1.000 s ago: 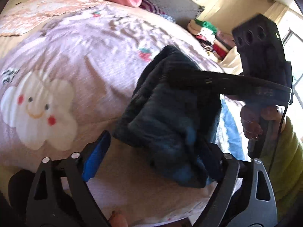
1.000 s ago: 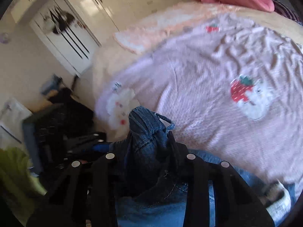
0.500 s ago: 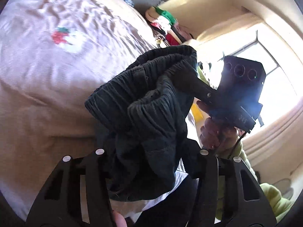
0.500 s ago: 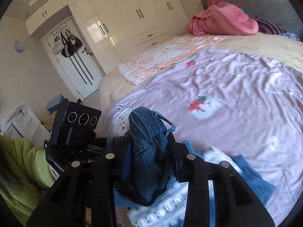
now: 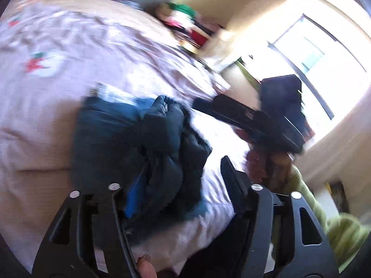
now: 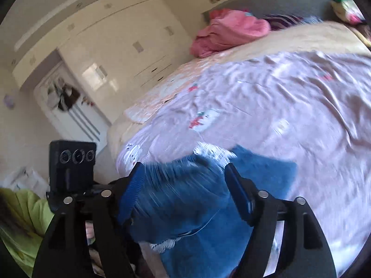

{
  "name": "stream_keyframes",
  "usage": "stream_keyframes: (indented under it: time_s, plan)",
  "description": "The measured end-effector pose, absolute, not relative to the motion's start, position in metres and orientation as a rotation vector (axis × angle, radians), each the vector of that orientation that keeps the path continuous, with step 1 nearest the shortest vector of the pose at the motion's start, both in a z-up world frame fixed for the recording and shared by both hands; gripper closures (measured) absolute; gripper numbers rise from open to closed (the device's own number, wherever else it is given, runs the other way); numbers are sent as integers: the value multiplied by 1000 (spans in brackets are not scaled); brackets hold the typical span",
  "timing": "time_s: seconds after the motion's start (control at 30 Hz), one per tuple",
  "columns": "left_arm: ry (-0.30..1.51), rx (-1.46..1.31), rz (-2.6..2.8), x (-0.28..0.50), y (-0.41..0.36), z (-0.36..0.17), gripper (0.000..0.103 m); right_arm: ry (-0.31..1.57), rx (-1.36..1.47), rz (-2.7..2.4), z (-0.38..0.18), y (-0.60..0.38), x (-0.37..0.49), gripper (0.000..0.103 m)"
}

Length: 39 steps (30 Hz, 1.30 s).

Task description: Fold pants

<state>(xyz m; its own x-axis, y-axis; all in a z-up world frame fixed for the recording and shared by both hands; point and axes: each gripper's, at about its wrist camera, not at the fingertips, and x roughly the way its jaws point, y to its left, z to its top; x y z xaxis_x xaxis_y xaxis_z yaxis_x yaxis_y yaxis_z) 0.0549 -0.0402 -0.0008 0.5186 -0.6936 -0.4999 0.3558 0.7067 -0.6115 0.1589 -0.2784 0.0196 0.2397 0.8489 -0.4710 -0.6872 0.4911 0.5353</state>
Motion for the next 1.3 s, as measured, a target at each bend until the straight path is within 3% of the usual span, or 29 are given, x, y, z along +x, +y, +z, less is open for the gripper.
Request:
stream_keyframes:
  time_s: [0.17, 0.37, 0.53, 0.6, 0.63, 0.67, 0.7, 0.83, 1.0, 1.17, 1.3]
  plan:
    - [875, -351, -709, 35, -65, -11, 41, 862, 342, 940, 3, -311, 146, 22]
    - [772, -162, -412, 19, -42, 13, 41, 937, 318, 862, -9, -308, 135, 16]
    - [809, 1, -256, 38, -53, -7, 41, 992, 267, 777, -20, -284, 142, 18]
    - [842, 14, -256, 38, -53, -19, 41, 1018, 173, 765, -25, -267, 140, 41]
    - [853, 18, -247, 38, -52, -24, 41, 1022, 157, 777, -28, -262, 140, 59]
    - [859, 16, -239, 40, -50, -28, 41, 1031, 174, 803, -31, -258, 140, 69]
    - [857, 4, -233, 44, -46, -28, 41, 1030, 207, 828, -31, -255, 139, 71]
    - [831, -8, -231, 36, -43, -20, 41, 952, 255, 875, -20, -261, 135, 72]
    - [892, -6, -245, 45, -51, -37, 41, 1002, 281, 798, -38, -283, 145, 71]
    - [916, -21, -250, 45, -50, -46, 41, 1002, 262, 761, -46, -288, 142, 56]
    - [886, -9, -242, 39, -50, -32, 41, 903, 202, 745, -18, -291, 115, 53]
